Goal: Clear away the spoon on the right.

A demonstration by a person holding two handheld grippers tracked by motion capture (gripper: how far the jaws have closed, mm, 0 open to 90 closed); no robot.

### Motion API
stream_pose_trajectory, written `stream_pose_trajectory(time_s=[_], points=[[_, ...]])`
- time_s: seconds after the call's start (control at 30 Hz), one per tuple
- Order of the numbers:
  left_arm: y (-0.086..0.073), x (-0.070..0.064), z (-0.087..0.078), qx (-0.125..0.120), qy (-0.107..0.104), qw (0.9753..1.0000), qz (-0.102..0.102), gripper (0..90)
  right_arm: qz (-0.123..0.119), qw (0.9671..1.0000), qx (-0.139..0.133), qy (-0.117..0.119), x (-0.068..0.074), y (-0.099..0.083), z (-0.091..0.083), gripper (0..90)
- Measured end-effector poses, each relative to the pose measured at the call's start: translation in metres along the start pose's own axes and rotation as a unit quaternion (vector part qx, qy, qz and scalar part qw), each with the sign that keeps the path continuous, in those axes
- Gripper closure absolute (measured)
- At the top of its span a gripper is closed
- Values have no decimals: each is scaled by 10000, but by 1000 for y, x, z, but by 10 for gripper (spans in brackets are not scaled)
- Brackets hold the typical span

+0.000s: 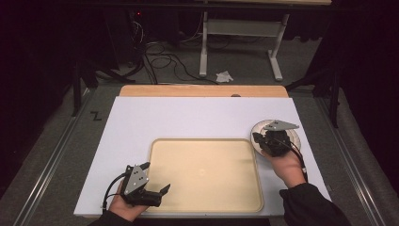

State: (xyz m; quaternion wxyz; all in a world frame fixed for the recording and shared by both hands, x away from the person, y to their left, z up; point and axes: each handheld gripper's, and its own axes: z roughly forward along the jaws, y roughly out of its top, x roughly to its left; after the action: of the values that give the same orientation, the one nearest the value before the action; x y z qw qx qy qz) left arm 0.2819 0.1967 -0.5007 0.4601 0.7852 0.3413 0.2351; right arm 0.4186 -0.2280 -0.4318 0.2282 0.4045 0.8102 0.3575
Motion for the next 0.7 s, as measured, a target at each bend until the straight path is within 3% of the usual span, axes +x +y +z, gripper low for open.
stream_pose_trajectory(time_s=[0.2,0.27,0.43,0.7], points=[[0,-1,-1,7,-12,10000,1,7,55,9999,-71,-123,2,3,1,900],[0,-1,-1,-9,9,10000,-16,7,108,9998,87,-170,0,3,10,900],[-1,1,-1,-8,18,10000,-38,7,162,9996,197,-135,-4,-4,9,900],[0,-1,0,20,7,10000,2,7,-17,9997,164,-160,-6,-29,-16,900]])
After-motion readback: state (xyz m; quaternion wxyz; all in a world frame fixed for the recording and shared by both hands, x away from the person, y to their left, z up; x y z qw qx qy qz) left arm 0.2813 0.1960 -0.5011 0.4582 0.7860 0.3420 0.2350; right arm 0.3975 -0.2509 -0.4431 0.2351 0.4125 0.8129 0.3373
